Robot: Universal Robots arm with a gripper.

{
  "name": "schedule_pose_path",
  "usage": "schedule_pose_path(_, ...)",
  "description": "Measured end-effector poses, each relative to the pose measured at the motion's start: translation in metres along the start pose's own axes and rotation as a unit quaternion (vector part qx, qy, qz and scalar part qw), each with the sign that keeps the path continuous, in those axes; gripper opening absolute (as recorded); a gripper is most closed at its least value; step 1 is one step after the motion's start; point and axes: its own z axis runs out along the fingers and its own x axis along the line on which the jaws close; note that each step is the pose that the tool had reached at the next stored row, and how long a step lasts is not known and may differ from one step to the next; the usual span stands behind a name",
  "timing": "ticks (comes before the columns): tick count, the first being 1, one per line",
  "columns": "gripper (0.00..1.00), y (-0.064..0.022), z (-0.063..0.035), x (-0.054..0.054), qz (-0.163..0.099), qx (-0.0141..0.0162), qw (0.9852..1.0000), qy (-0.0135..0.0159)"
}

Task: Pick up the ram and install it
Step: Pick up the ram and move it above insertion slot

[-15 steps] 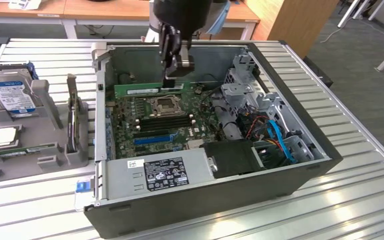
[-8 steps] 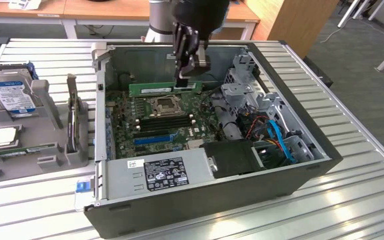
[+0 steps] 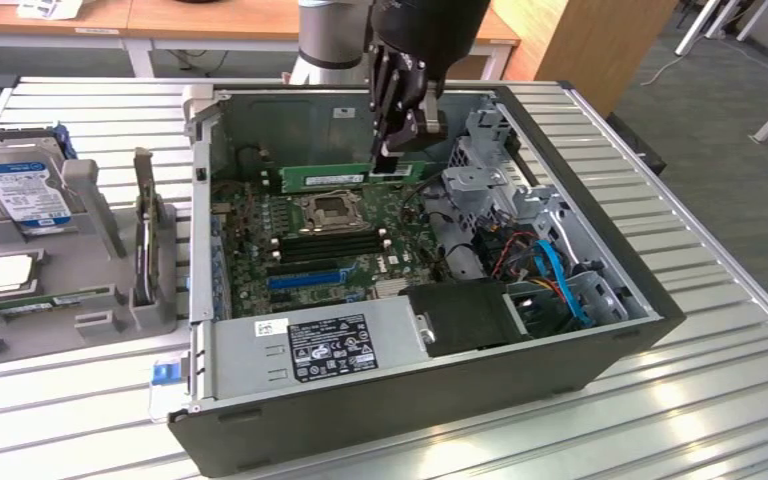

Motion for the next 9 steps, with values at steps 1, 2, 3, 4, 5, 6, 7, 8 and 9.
schedule_pose_path(1, 0.12, 0.0, 0.0, 0.0, 0.0, 0.0, 1.0, 0.0)
schedule_pose_path(2, 0.12, 0.0, 0.0, 0.0, 0.0, 0.0, 1.0, 0.0)
schedule_pose_path(3, 0.12, 0.0, 0.0, 0.0, 0.0, 0.0, 1.0, 0.0)
schedule_pose_path(4, 0.12, 0.0, 0.0, -0.0001, 0.0, 0.0, 1.0, 0.0)
schedule_pose_path(5, 0.12, 0.0001, 0.0001, -0.001, 0.0, 0.0, 1.0, 0.0)
schedule_pose_path(6, 0.12, 0.0, 0.0002, -0.0027, 0.0, 0.0, 1.0, -0.0001)
schedule_pose_path(7, 0.12, -0.0001, 0.0004, -0.0046, 0.0, 0.0, 1.0, -0.0001)
schedule_pose_path(8, 0.12, -0.0002, 0.0005, -0.0067, 0.0, 0.0, 1.0, 0.0)
schedule_pose_path(9, 0.12, -0.0002, 0.0008, -0.0089, 0.0, 0.0, 1.0, -0.0001)
